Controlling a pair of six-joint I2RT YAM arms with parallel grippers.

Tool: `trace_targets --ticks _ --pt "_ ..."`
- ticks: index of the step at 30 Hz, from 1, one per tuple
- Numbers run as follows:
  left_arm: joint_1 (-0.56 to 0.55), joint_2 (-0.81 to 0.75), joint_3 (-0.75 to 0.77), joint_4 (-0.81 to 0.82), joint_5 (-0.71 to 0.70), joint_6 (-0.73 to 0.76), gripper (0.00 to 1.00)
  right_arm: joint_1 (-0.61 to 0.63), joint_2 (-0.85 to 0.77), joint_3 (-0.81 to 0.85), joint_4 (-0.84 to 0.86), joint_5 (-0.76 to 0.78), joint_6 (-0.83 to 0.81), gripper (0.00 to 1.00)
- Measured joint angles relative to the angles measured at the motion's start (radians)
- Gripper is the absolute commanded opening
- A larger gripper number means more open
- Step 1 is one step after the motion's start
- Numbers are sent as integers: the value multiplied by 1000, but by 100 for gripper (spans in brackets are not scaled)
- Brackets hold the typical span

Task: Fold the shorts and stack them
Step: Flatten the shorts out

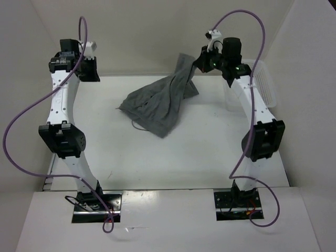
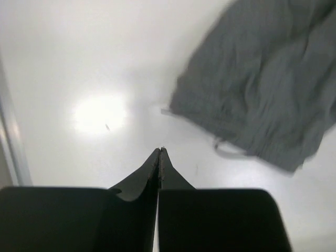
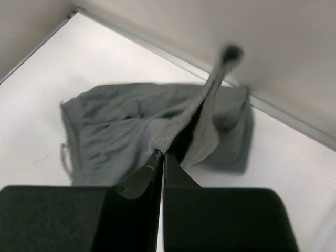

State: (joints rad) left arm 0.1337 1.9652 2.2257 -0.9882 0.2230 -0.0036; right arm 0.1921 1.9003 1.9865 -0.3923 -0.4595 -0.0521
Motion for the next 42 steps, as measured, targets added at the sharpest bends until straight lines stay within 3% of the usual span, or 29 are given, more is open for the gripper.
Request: trace_targets --ticks 1,2,5,8,11,15,21,26,33,36,37,38,40,41,42 --pt "-5 -27 -41 -6 0 0 5 -7 -52 -79 12 -17 -4 0" --pt "-16 -56 -107 -7 0 0 19 -11 -113 -180 17 -34 -6 0" --pt "-93 -112 -375 17 8 2 48 -6 -223 -427 11 -73 2 0" --pt "-251 -123 -653 102 -6 0 59 1 -241 -588 -1 -76 13 0" --pt "-466 -123 -806 168 -61 0 65 2 -239 -642 -36 -52 16 0" --pt "-714 -126 -810 320 -197 1 68 2 -244 -641 -12 -39 18 0" --pt "-853 -107 -810 525 -421 0 75 2 -247 -648 1 -13 13 0" --pt "-883 -46 -827 645 -520 1 76 -11 -251 -674 16 -7 10 0" --pt "-883 43 -830 682 -520 0 76 -72 -256 -682 41 5 25 0" --pt "-884 48 -832 705 -530 0 70 -84 -260 -691 44 12 29 0" --pt "-885 49 -834 710 -531 0 67 -84 -260 -694 45 12 29 0" --pt "-885 49 -838 715 -528 0 55 -84 -261 -699 48 12 29 0" --pt "-885 52 -841 719 -515 -1 41 -84 -261 -706 49 12 29 0" --pt "-885 56 -841 720 -509 0 25 -84 -261 -710 52 12 29 0" --pt "-885 61 -841 722 -503 4 18 -84 -261 -712 53 14 29 0"
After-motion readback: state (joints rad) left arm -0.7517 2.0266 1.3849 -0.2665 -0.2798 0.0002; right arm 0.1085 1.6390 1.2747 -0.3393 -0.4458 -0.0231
